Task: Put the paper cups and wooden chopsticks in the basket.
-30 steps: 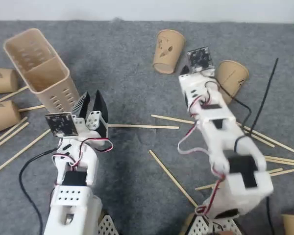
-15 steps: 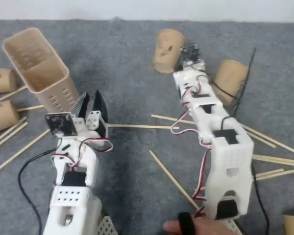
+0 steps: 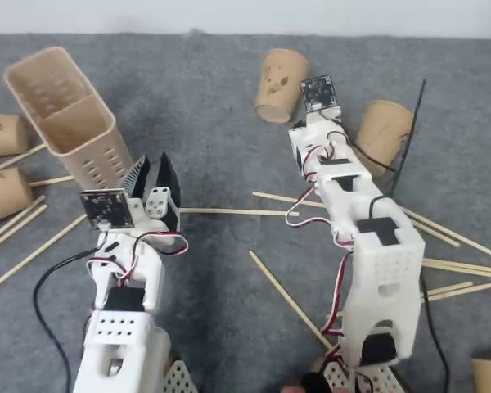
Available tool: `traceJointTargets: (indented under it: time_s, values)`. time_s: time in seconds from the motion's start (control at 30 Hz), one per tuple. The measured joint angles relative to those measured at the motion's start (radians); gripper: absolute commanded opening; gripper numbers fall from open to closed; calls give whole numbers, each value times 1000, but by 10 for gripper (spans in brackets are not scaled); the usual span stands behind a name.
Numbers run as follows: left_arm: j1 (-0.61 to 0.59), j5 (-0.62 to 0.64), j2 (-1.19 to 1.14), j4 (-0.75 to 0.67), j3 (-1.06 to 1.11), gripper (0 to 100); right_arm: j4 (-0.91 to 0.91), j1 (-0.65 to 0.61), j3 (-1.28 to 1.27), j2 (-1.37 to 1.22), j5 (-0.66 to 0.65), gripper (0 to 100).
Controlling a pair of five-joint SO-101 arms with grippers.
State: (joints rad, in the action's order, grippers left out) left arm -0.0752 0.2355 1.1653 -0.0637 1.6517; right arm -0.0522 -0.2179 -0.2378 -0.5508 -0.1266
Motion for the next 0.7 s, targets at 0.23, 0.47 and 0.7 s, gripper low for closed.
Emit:
traceJointTargets:
  time_s: [0.23,0.47,0.7]
  values:
    - [23,-3,0,-6,0,101,0,0,-196,219,2,224]
    - [26,-3,0,-6,0,101,6,-44,-526,574,8,224]
    - [26,-3,0,-6,0,101,6,-245,-829,1042,-5,225]
